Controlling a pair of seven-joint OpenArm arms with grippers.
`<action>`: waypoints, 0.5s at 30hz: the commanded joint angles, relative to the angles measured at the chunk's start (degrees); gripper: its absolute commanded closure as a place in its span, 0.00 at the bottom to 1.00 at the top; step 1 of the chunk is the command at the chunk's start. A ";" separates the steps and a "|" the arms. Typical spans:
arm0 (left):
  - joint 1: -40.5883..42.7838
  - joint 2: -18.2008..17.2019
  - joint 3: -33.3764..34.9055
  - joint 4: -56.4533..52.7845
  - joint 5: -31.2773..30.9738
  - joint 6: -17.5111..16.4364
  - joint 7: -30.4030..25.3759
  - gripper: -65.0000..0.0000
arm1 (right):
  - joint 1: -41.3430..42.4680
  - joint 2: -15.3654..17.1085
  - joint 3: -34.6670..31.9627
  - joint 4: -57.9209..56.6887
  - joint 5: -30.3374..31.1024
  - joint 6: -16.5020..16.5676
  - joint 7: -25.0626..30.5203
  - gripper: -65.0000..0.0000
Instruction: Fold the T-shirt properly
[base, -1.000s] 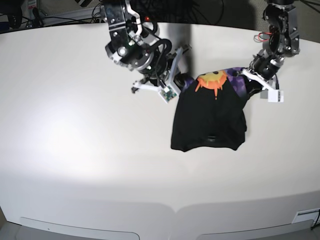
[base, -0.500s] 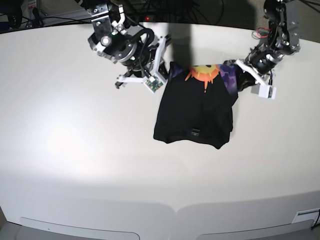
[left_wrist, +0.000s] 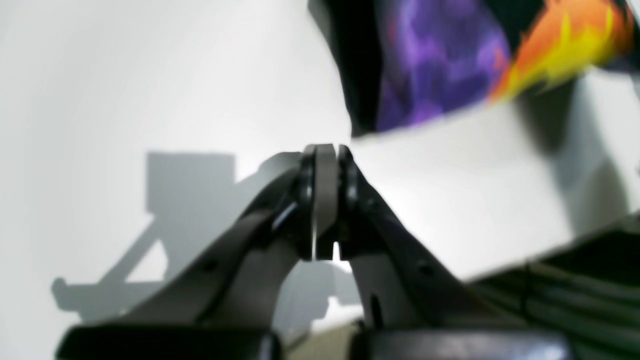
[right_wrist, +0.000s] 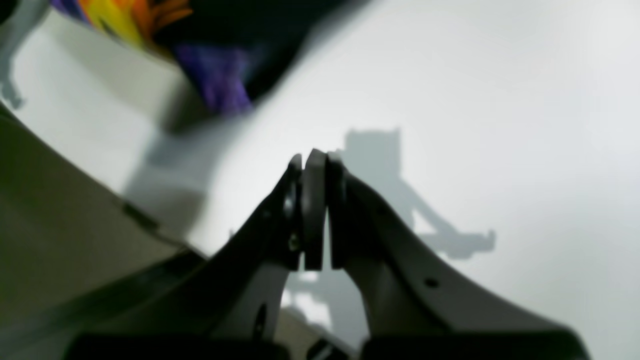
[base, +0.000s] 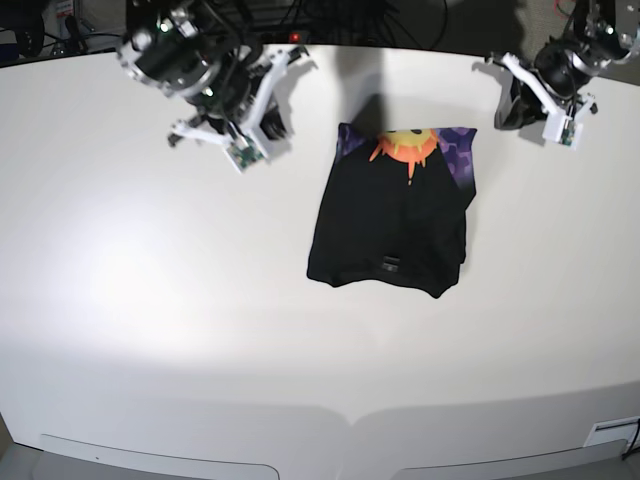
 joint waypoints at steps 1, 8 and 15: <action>1.55 -0.59 -0.44 1.25 -0.74 -0.17 -1.18 1.00 | -1.57 0.00 1.25 2.03 0.61 0.23 0.72 1.00; 10.80 -0.68 -1.36 1.33 -0.79 -0.17 -4.31 1.00 | -10.99 2.12 11.91 3.37 11.02 0.23 -2.97 1.00; 18.25 -0.66 -1.44 1.29 -0.52 -0.17 -5.92 1.00 | -18.34 2.25 21.79 3.34 11.28 0.23 -4.28 1.00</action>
